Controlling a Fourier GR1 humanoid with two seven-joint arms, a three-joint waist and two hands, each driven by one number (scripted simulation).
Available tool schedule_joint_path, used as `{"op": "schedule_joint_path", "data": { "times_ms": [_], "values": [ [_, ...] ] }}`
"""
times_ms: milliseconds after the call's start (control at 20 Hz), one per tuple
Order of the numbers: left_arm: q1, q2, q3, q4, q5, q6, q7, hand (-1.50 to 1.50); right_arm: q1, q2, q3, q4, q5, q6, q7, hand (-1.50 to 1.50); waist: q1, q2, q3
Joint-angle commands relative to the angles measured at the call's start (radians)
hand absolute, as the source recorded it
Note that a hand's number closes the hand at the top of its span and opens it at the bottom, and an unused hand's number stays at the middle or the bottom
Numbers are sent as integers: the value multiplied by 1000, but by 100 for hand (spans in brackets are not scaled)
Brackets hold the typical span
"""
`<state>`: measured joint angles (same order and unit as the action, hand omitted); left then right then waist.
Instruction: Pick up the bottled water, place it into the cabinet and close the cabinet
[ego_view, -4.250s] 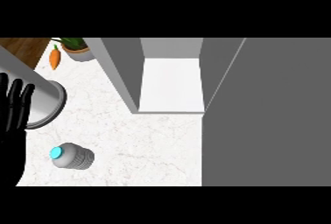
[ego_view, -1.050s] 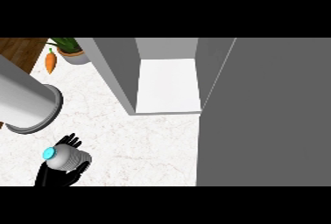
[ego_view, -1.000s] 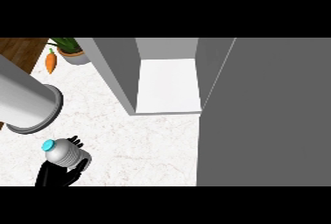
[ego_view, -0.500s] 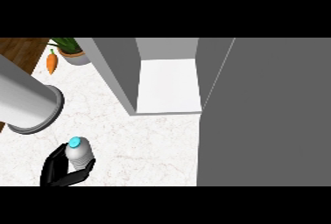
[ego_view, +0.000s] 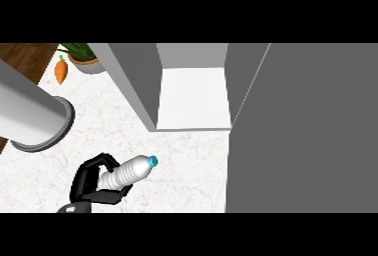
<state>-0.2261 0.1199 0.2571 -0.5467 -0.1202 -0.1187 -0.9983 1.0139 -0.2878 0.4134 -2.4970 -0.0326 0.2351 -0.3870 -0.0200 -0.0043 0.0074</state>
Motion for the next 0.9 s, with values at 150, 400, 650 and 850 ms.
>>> {"op": "schedule_joint_path", "data": {
  "times_ms": [150,400,650,850],
  "values": [
    [-79,-116,-147,-47,36,65,81,150,33,-20,14,-98,19,-16,19,-150,0,-2,-8],
    [-111,-119,-322,-76,192,91,129,150,-15,-36,-29,-107,-27,-17,41,-150,1,3,-8],
    [-97,-120,-480,-275,336,209,299,150,27,-36,1,-126,-21,-36,53,-150,5,-1,-8],
    [-170,-120,-570,-367,373,337,462,150,33,-38,-3,-90,-6,-33,-2,-150,-1,-2,-7]
  ]
}}
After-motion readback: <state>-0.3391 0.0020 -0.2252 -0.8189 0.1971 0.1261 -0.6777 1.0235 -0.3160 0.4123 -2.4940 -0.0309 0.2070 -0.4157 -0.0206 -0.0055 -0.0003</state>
